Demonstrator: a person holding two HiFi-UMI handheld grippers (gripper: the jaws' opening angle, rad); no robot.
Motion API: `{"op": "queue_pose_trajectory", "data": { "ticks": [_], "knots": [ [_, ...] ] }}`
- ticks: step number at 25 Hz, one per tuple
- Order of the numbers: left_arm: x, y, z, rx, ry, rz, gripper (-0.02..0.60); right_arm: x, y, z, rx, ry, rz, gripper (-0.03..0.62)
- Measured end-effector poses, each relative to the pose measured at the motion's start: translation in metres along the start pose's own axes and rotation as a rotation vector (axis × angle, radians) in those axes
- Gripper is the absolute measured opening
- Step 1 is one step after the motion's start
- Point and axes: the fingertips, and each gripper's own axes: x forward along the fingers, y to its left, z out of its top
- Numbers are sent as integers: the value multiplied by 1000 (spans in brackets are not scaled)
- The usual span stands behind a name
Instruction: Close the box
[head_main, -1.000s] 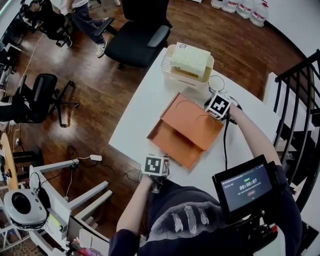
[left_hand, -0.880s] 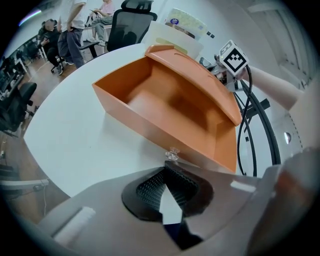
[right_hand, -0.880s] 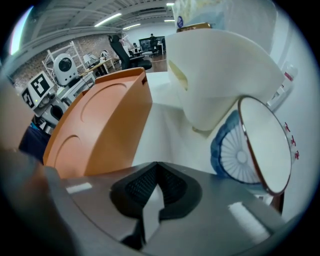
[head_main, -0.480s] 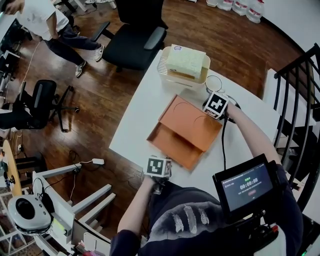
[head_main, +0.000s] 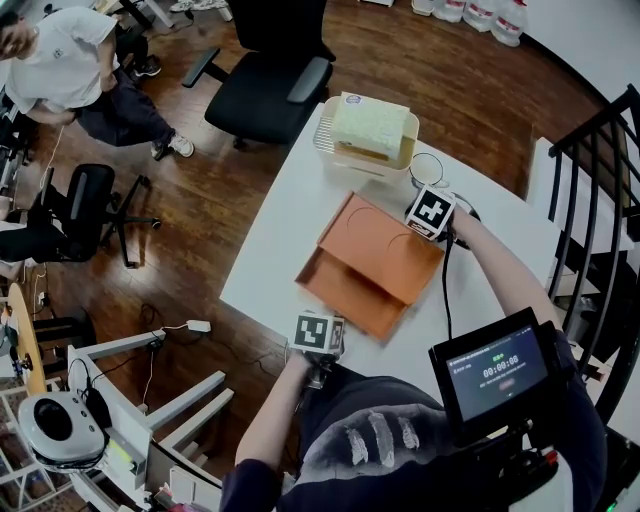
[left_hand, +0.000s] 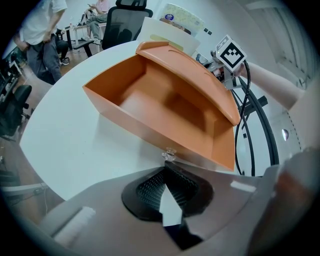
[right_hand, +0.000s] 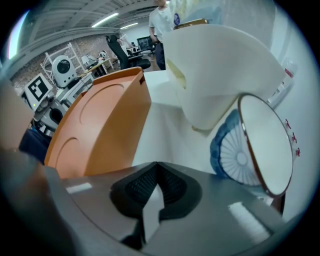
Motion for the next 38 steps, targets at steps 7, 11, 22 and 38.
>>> {"op": "queue_pose_trajectory", "data": {
  "ticks": [7, 11, 22, 38],
  "knots": [
    [1, -5, 13, 4, -18, -18, 15, 1, 0, 0, 3, -4, -1, 6],
    [0, -7, 16, 11, -16, -23, 15, 1, 1, 0, 5, -4, 1, 6],
    [2, -9, 22, 37, -17, -24, 15, 0, 3, 0, 11, -13, 5, 6],
    [7, -17, 38, 56, -21, -38, 15, 2, 0, 4, -25, -4, 21, 6]
  ]
}}
